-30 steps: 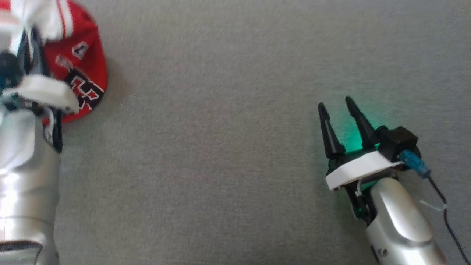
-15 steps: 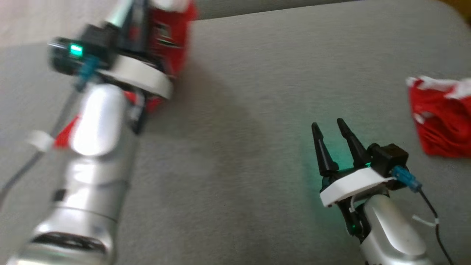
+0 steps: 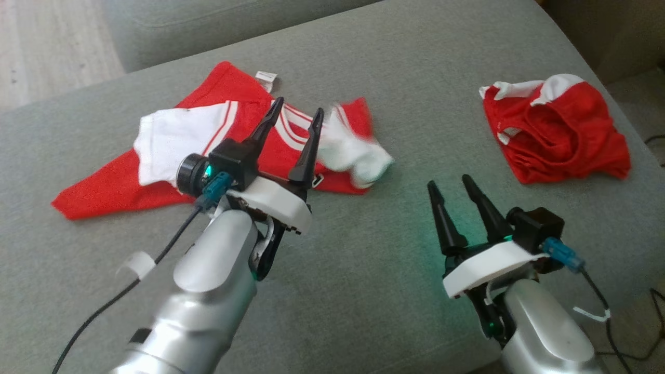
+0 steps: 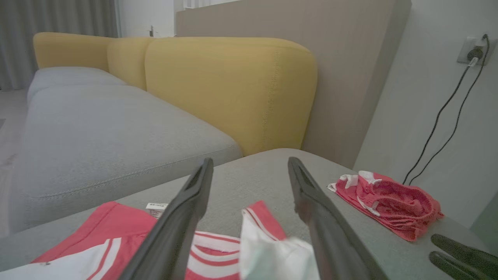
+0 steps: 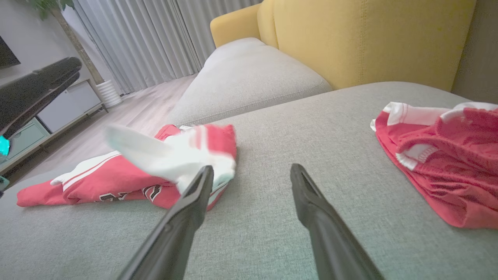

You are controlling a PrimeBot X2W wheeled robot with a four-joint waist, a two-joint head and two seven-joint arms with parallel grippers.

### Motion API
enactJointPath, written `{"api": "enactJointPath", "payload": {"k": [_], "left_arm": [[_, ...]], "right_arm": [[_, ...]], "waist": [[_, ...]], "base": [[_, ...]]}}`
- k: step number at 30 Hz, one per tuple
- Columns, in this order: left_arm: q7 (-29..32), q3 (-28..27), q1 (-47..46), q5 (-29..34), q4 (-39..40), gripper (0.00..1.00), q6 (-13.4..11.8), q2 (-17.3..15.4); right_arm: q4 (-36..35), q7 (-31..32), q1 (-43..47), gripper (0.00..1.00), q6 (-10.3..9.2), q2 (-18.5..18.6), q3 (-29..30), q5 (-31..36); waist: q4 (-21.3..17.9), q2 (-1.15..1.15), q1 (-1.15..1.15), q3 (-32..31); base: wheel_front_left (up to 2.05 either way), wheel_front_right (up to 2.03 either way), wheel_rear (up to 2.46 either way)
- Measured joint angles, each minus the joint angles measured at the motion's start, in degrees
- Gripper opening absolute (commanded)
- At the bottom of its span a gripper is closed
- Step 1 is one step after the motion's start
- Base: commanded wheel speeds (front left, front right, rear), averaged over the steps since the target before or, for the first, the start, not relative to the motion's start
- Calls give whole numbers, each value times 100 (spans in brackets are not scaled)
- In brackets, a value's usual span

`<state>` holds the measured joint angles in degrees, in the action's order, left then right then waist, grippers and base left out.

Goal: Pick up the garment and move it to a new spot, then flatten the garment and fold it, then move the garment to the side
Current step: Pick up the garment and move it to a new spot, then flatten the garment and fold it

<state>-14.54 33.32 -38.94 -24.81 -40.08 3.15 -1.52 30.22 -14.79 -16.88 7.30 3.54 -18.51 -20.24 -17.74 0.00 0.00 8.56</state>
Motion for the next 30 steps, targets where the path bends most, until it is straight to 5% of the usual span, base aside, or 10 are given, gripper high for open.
{"api": "enactJointPath", "payload": {"k": [7,15,30], "left_arm": [[0,-637,600,119,236,100,-443,-60],[1,-1729,2312,650,928,100,-655,-415],[1,-2644,4323,1357,1836,100,-431,-199]], "right_arm": [[14,0,3,100,0,-4,316,83],[181,1,263,100,0,-16,802,391],[402,1,871,100,0,-44,1184,621]], "waist": [[301,0,0,-99],[814,0,0,-364],[1579,0,-1,-881]], "base": [[0,0,0],[0,0,0],[0,0,0]]}}
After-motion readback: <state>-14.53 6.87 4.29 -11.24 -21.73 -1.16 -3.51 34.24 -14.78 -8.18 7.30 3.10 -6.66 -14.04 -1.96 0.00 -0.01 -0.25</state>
